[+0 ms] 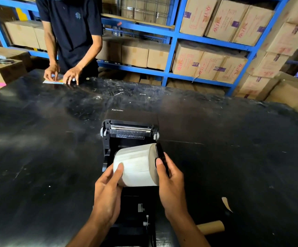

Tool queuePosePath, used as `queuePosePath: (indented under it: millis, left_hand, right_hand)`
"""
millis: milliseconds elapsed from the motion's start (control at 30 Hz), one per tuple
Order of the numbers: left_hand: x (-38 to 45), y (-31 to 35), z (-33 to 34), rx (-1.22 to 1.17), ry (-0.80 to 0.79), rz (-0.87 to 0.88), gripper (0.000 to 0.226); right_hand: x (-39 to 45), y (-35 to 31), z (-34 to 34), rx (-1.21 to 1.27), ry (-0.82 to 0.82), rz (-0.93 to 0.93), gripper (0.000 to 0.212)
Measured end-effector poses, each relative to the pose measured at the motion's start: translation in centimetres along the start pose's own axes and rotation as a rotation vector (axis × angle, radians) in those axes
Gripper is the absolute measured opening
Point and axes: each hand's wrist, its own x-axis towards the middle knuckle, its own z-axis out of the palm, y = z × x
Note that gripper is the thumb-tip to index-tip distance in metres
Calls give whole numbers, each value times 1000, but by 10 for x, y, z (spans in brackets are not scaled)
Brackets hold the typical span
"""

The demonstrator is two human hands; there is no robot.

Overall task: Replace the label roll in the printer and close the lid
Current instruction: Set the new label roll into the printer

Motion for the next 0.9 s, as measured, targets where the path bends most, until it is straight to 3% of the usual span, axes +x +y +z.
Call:
queuePosePath:
  millis: [200, 533, 900]
  left_hand:
    - [0, 0, -6, -74, 4, -28, 38]
    - [7, 3, -14, -82, 18, -39, 40]
    - [1, -5, -13, -170, 9, -27, 42]
  right_hand:
    - [3, -3, 0, -35, -40, -41, 33]
    - [6, 3, -2, -11, -96, -38, 37]
    - [9, -1, 7, 62, -25, -34, 39]
